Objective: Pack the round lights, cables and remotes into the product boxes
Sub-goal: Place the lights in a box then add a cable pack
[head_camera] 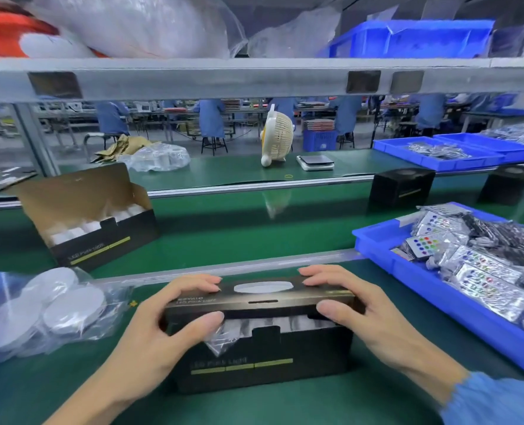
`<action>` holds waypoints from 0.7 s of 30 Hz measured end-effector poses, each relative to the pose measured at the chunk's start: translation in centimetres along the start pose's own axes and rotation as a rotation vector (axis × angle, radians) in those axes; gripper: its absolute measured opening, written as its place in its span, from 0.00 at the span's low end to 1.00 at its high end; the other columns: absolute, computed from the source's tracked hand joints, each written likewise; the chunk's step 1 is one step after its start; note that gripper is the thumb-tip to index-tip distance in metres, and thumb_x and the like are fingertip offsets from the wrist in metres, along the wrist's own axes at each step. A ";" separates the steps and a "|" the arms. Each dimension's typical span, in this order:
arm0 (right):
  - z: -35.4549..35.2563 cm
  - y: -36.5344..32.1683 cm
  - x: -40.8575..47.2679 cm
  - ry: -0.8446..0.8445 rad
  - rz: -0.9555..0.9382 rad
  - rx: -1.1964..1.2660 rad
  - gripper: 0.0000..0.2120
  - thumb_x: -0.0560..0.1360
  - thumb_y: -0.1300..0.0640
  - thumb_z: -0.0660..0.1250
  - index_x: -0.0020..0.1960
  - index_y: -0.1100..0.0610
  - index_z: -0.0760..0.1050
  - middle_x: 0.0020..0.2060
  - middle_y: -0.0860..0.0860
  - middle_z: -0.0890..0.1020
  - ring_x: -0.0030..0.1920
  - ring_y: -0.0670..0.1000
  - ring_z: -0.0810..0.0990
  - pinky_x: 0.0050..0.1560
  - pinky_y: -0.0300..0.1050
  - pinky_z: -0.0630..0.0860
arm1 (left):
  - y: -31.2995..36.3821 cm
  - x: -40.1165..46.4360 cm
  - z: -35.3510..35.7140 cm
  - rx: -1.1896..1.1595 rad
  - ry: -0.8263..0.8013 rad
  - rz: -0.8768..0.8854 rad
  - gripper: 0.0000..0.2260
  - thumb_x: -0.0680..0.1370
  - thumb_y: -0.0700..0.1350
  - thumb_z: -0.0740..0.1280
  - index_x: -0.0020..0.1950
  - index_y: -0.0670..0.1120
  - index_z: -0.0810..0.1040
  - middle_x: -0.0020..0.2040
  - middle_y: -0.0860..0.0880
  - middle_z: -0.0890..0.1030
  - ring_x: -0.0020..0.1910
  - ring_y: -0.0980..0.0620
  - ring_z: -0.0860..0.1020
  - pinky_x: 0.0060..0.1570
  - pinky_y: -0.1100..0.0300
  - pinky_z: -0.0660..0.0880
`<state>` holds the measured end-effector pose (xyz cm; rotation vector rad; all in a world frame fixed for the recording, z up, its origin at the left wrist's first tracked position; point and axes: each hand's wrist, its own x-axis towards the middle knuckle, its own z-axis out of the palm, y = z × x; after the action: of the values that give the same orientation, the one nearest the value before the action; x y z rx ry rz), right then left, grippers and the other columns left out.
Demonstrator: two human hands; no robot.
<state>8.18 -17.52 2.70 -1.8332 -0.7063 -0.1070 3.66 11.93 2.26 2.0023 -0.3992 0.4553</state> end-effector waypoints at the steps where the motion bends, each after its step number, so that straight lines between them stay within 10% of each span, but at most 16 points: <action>1: 0.0 0.0 -0.1 0.005 0.000 -0.005 0.12 0.71 0.46 0.69 0.54 0.42 0.81 0.63 0.39 0.77 0.67 0.42 0.73 0.63 0.30 0.66 | 0.0 -0.1 0.0 -0.004 -0.009 -0.002 0.19 0.68 0.61 0.72 0.56 0.57 0.81 0.63 0.58 0.80 0.64 0.58 0.76 0.62 0.59 0.71; 10: 0.0 -0.3 -2.5 0.050 -0.311 -0.732 0.20 0.76 0.38 0.64 0.63 0.46 0.79 0.75 0.45 0.65 0.76 0.50 0.60 0.73 0.50 0.61 | -0.3 -1.1 -0.2 0.372 -0.069 0.390 0.19 0.74 0.57 0.72 0.61 0.50 0.82 0.66 0.56 0.78 0.72 0.51 0.71 0.72 0.47 0.64; 14: 1.9 -0.6 -2.0 0.120 -0.627 -0.827 0.14 0.75 0.53 0.71 0.59 0.57 0.82 0.60 0.53 0.79 0.58 0.53 0.78 0.54 0.50 0.76 | -0.1 -1.9 1.0 0.303 0.018 0.313 0.15 0.75 0.52 0.69 0.58 0.49 0.84 0.63 0.58 0.80 0.69 0.54 0.73 0.71 0.48 0.65; 21: 4.7 -1.3 -0.1 0.139 -0.780 -0.866 0.09 0.76 0.56 0.71 0.52 0.59 0.83 0.50 0.49 0.83 0.45 0.54 0.79 0.37 0.47 0.76 | 0.3 -1.8 1.4 0.101 0.013 0.167 0.11 0.72 0.52 0.72 0.52 0.51 0.86 0.61 0.58 0.81 0.68 0.51 0.74 0.67 0.57 0.69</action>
<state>6.25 -13.09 1.95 -2.1850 -1.3796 -1.1921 2.13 10.74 1.04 2.0708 -0.5477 0.6028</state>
